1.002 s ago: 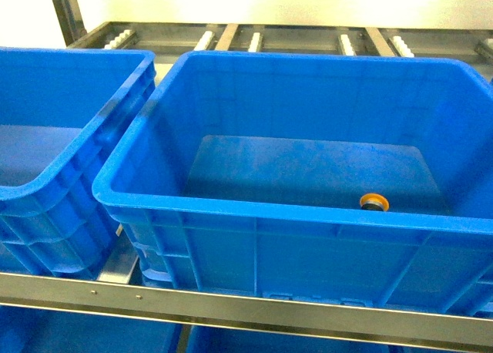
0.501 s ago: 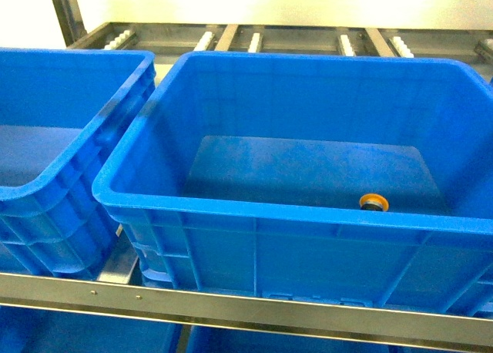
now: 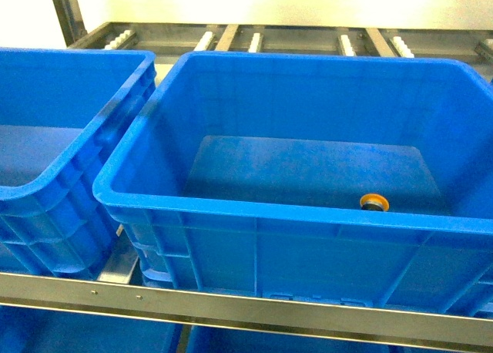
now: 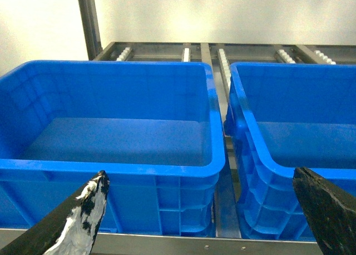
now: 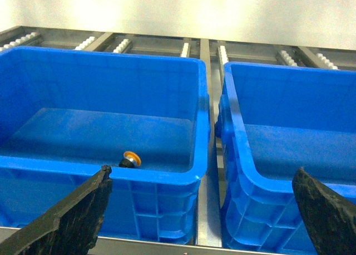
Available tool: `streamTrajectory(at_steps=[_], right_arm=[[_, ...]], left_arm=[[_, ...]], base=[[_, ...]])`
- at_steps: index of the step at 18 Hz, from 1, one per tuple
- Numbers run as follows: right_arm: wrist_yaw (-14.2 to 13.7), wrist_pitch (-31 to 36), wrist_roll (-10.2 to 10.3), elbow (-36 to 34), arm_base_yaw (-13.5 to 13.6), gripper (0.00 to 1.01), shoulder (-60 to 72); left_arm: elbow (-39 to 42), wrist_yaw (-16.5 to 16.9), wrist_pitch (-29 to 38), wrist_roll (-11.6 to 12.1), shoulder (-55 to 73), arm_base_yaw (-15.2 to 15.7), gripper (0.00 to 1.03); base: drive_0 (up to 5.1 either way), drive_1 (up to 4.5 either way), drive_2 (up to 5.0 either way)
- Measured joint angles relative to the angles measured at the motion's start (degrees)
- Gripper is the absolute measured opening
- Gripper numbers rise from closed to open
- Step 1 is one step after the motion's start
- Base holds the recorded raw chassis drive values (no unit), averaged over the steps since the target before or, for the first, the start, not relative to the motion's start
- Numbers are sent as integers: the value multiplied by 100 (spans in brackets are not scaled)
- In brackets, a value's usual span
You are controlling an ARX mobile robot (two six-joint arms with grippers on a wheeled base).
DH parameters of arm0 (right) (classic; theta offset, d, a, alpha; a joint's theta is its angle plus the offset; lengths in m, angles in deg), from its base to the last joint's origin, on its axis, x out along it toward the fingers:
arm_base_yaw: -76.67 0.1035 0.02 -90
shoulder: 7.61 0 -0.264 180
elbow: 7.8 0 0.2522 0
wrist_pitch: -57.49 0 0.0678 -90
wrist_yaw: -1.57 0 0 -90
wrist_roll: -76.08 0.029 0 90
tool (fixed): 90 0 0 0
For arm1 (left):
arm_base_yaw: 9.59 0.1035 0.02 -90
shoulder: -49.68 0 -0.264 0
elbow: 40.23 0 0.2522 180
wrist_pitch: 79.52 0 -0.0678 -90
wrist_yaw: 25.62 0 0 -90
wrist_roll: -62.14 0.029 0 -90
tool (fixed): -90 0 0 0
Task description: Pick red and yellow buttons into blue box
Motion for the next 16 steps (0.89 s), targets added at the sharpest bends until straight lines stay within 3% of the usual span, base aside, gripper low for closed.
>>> streamTrajectory(at_steps=[16], right_arm=[[0,0,0,0,0,98,0]], left_arm=[[0,0,0,0,0,0,98]], base=[[0,0,0]])
